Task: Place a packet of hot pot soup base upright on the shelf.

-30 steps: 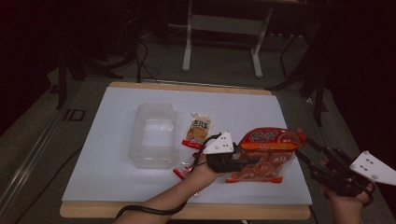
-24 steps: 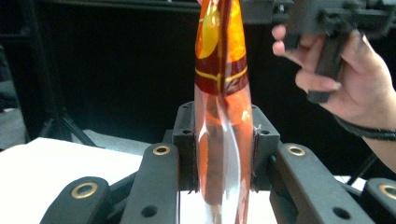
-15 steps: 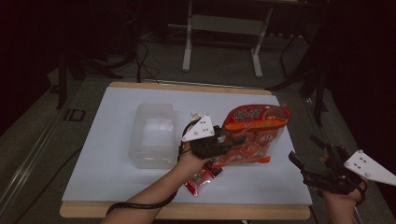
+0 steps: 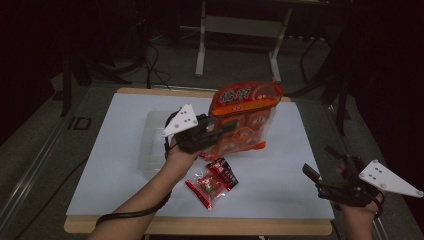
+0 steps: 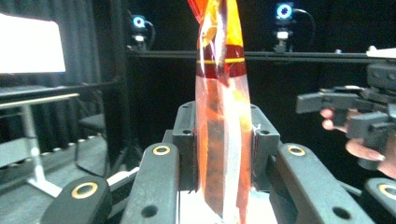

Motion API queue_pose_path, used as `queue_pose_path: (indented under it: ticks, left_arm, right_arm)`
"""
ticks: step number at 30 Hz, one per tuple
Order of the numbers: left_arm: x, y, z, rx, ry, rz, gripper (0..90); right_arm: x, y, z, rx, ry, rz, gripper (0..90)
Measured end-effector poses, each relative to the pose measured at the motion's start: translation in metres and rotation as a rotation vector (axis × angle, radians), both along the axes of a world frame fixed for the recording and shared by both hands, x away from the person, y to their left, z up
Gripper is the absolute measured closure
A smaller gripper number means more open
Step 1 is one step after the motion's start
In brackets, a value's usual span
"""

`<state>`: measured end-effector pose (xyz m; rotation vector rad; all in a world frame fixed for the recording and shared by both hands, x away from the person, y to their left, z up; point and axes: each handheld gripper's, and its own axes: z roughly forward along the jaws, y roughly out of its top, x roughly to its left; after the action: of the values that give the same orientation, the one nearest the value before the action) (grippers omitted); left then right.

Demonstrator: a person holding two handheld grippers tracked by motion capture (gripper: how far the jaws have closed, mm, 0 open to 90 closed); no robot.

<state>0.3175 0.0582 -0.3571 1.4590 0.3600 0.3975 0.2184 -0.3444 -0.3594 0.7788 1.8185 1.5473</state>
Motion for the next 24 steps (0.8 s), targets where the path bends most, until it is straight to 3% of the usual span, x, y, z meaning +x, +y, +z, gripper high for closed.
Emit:
queue_pose_path:
  ticks: [12, 24]
  left_arm:
    - [0.011, 0.057, 0.001, -0.026, -0.005, 0.147, 71.6]
    - [0.027, 0.105, -0.021, -0.057, 0.024, 0.297, 71.6]
  right_arm:
    - [0.006, 0.011, -0.009, -0.040, 0.032, 0.010, 11.0]
    - [0.012, 0.015, -0.017, -0.060, 0.058, 0.013, 13.0]
